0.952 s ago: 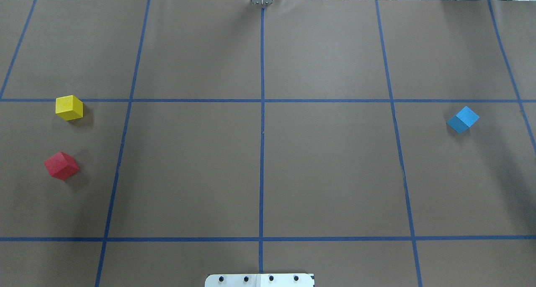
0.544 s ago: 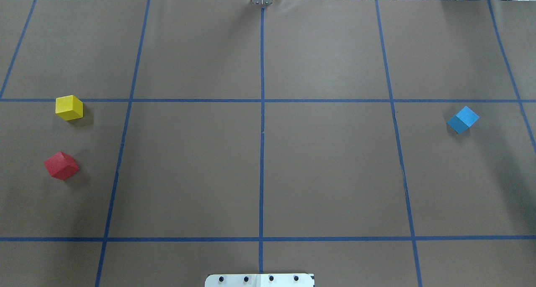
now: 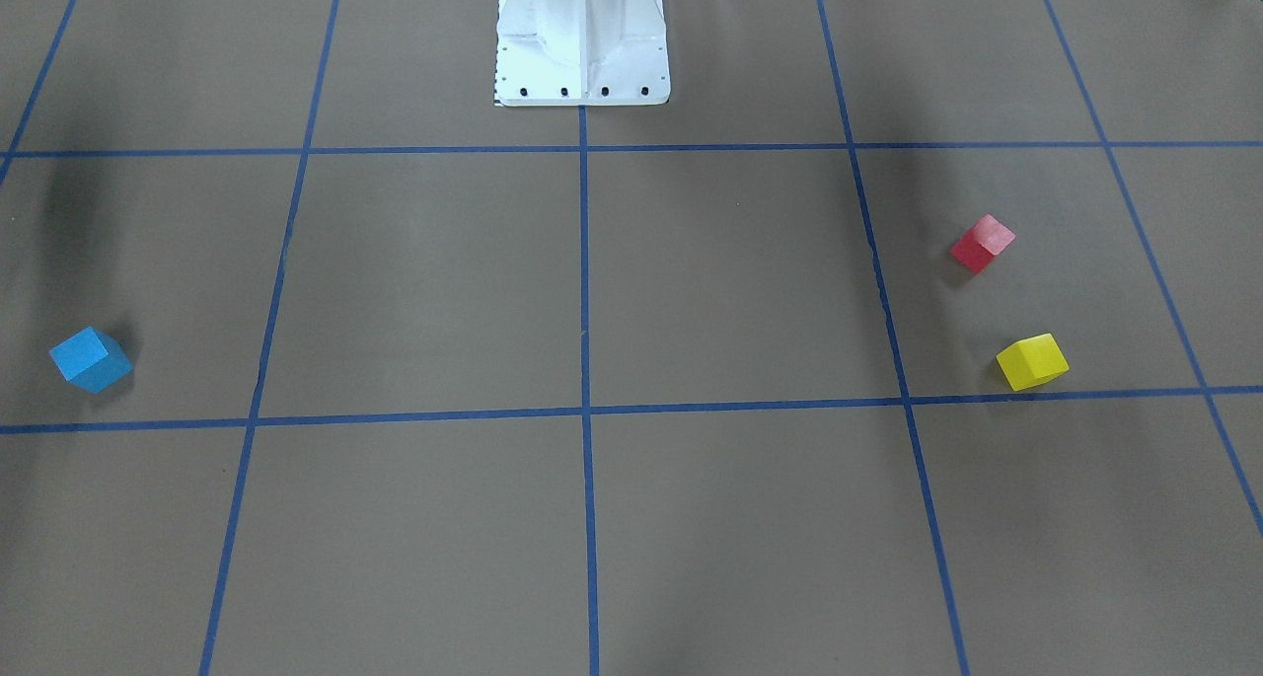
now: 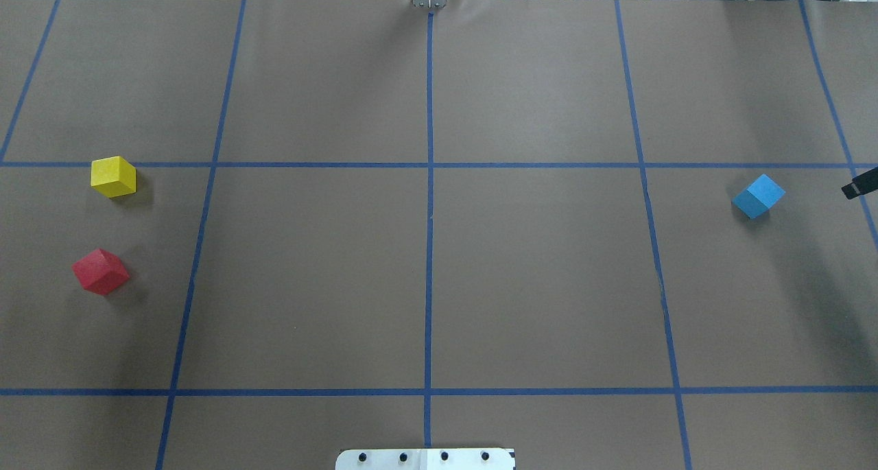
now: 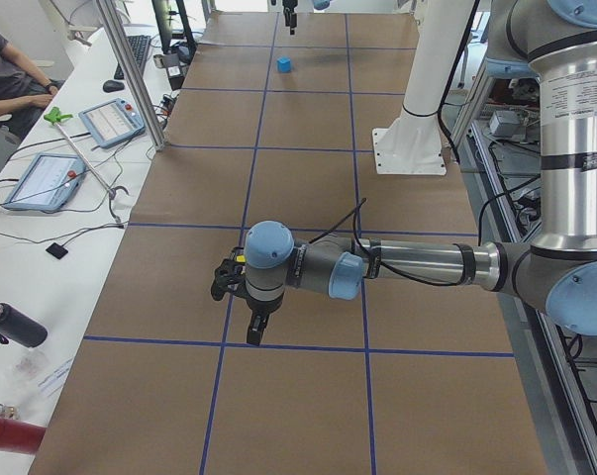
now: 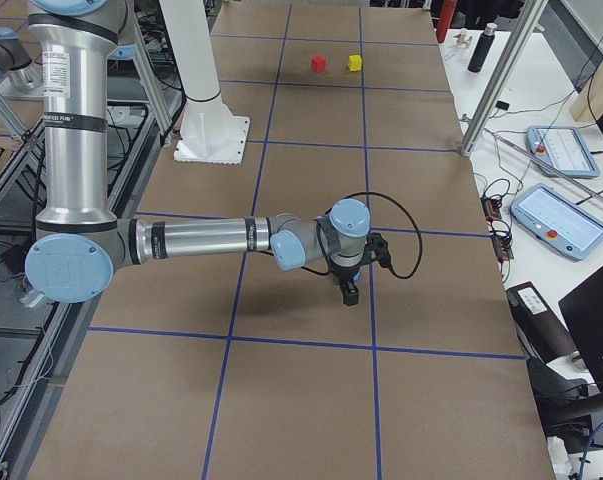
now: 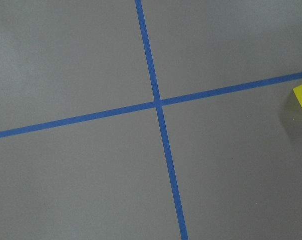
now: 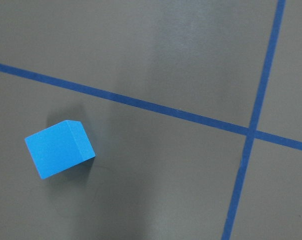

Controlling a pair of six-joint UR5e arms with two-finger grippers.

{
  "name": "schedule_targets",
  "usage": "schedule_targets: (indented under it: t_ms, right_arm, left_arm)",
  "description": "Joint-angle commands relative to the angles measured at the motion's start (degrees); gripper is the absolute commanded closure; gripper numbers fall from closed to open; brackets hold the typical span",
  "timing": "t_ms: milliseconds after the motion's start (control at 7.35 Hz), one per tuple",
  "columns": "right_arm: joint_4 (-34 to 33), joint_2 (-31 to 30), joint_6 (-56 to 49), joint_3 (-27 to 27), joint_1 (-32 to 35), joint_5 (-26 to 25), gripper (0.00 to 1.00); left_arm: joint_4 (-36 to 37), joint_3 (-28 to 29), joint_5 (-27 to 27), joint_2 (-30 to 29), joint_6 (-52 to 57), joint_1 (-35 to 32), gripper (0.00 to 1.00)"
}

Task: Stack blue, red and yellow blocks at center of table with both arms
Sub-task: 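Lower the right gripper over the blue cube and close on it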

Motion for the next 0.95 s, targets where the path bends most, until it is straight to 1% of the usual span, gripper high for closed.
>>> schedule_targets:
  t_ms: [0, 136, 272, 408, 680, 816]
  right_arm:
    - [6.2, -1.2, -0.3, 0.1, -3.7, -1.7, 0.01]
    - [6.3, -1.0, 0.2, -0.1, -4.8, -1.7, 0.01]
    - [6.3, -0.4, 0.2, 0.1, -6.7, -3.6, 0.02]
    - [6.4, 0.3, 0.2, -0.5, -8.6, -3.7, 0.02]
    - [6.3, 2.2, 0.2, -0.6, -11.2, -3.8, 0.1]
    - [6.1, 4.2, 0.2, -2.6, -11.7, -3.7, 0.11]
  left_arm:
    - [-0.1, -0.2, -0.1, 0.0, 0.0, 0.0, 0.0]
    - [-0.1, -0.1, 0.0, 0.0, 0.0, 0.1, 0.0]
    - [-0.2, 0.0, 0.0, 0.0, 0.0, 0.1, 0.0]
    - [-0.2, 0.1, 0.0, 0.0, 0.0, 0.2, 0.0]
    - [-0.2, 0.3, 0.2, 0.0, 0.2, 0.2, 0.0]
    - [-0.2, 0.3, 0.2, 0.0, 0.2, 0.2, 0.0]
